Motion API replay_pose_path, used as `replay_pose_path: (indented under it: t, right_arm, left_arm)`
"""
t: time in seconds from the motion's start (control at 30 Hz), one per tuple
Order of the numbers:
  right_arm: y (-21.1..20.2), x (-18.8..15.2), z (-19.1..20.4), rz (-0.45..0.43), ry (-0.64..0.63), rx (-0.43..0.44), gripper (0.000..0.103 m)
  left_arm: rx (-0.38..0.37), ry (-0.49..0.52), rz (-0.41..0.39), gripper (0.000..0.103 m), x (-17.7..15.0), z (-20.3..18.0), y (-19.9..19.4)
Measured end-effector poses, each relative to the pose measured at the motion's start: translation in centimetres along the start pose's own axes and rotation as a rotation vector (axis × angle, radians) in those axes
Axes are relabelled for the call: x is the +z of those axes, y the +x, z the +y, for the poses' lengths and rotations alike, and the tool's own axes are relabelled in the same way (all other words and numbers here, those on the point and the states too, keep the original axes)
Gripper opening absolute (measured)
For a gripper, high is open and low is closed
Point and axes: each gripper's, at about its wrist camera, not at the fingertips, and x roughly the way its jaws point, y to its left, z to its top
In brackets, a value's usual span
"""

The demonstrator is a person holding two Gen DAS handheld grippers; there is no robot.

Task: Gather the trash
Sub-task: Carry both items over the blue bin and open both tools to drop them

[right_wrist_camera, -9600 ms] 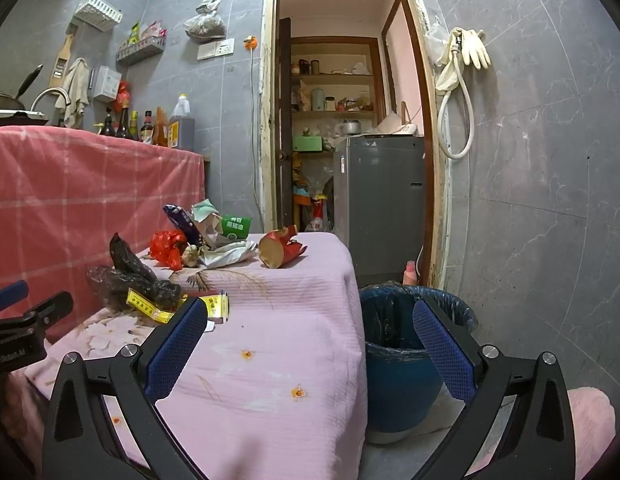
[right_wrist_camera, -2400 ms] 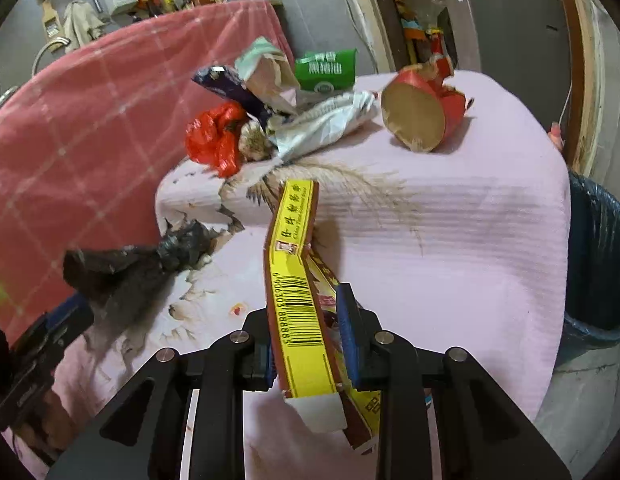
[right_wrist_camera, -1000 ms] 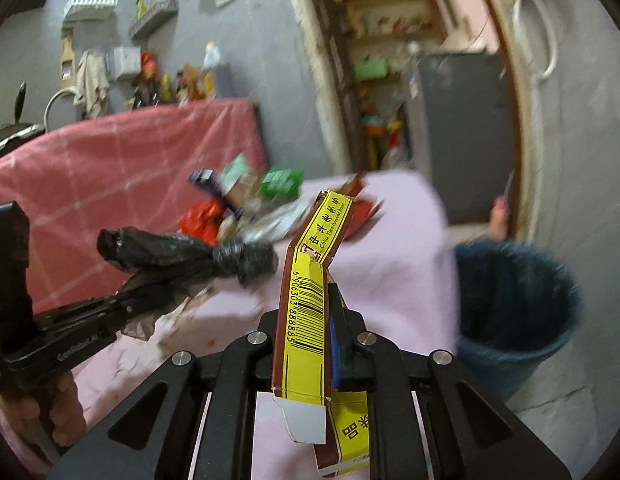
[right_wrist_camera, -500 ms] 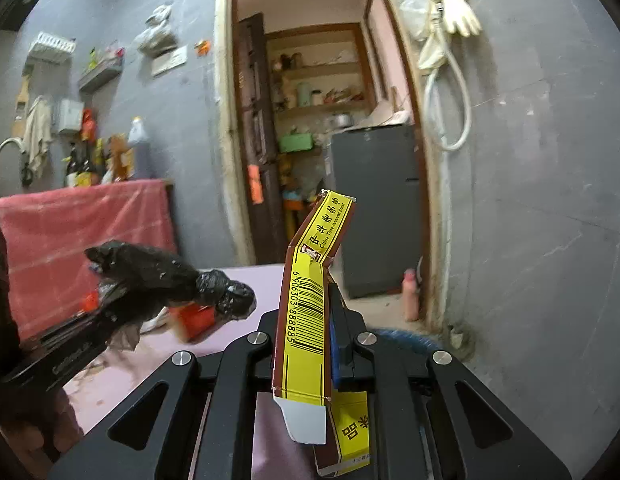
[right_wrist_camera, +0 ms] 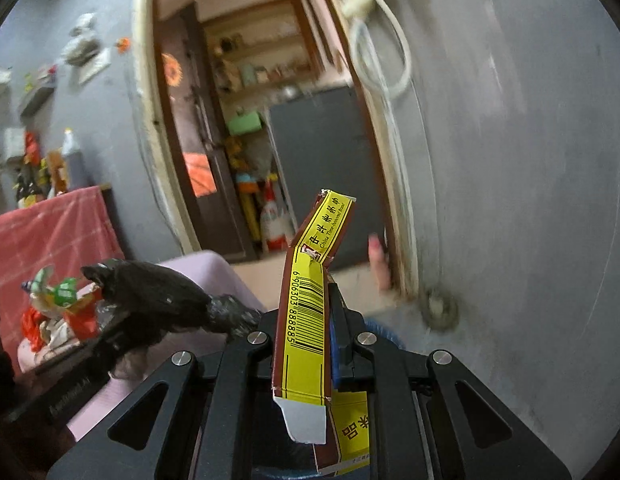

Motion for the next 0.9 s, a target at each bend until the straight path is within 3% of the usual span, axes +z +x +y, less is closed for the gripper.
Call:
replay_pose_path:
  t: [0.2,0.4,0.5,0.57,0.7,0.8,0.9]
  right_arm:
    - [1.9,-1.0,-0.8,0.091,0.024,0.000,0.011]
    - [3.0,-1.4,-1.1,0.131,0.028,-0.012,0.012]
    - [3.4,-1.6,-1.4,0.157,0.039,-0.003,0.012]
    - [3.7,-1.7,-1.3,0.174,0.039,0.003,0.012]
    - [3.7,-1.6,-1.2,0.181,0.041,0.011,0.015]
    - [3.0,-1.1,-1.0,0.152,0.040,0.023,0.028]
    - [2.3,-0.5,-0.5,0.121,0.029,0.025,0.028]
  left_arm:
    - [-0.004,0.001,0.112,0.000,-0.9,-0.1,3.0]
    - [-0.029,-0.044,0.145,0.000,-0.9,0.6,3.6]
    - [-0.034,-0.041,0.141,0.015,-0.6,1.1,3.3]
    - [-0.030,-0.046,0.127,0.032,-0.7,1.3,2.7]
    - [-0.049,-0.064,0.110,0.033,-0.6,1.6,1.8]
    - [-0.063,-0.068,0.078,0.042,0.0,1.9,0.6]
    - [-0.046,-0.060,0.002,0.055,0.7,2.4,-1.5]
